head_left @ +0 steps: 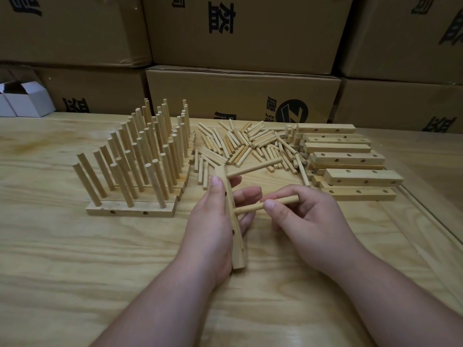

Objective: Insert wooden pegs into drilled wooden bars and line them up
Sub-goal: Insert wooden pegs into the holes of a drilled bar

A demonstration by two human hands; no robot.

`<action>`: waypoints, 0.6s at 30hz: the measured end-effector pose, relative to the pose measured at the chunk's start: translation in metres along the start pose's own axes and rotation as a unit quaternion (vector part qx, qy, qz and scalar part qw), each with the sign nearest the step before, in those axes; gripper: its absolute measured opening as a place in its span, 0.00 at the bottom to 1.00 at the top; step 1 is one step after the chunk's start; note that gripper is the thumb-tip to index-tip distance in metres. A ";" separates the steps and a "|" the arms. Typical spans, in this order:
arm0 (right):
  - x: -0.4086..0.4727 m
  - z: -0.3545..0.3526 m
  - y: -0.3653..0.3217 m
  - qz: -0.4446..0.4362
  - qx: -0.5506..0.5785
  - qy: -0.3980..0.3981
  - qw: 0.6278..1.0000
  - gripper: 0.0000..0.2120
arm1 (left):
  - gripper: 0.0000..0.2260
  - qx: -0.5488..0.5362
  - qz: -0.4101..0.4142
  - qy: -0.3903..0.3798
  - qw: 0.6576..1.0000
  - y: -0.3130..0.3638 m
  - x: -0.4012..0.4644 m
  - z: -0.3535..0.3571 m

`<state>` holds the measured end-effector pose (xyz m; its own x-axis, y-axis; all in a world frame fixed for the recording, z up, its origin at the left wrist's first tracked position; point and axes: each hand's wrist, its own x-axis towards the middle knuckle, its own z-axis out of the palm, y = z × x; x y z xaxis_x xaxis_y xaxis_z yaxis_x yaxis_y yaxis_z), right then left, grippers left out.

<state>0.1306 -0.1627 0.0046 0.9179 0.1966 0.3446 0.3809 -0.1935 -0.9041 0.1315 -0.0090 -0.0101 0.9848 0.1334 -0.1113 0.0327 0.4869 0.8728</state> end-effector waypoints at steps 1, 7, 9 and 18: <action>0.000 0.000 0.000 0.001 0.003 -0.001 1.000 0.04 | 0.21 0.000 0.000 -0.001 1.000 0.000 0.000 0.000; 0.002 -0.003 0.002 0.033 0.043 -0.007 0.999 0.03 | 0.20 0.010 0.006 -0.009 1.000 0.000 0.000 0.000; 0.003 -0.005 0.004 0.050 0.053 -0.013 0.997 0.09 | 0.20 0.019 0.008 -0.012 1.000 0.000 0.000 0.000; 0.005 -0.010 0.006 0.075 0.079 -0.039 0.993 0.10 | 0.19 0.018 0.010 -0.017 1.000 0.001 -0.003 0.001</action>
<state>0.1386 -0.1721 0.0035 0.9493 0.2528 0.1869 0.2116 -0.0743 -0.9745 0.1289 -0.0097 -0.0079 0.9904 0.1139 -0.0784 0.0184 0.4535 0.8911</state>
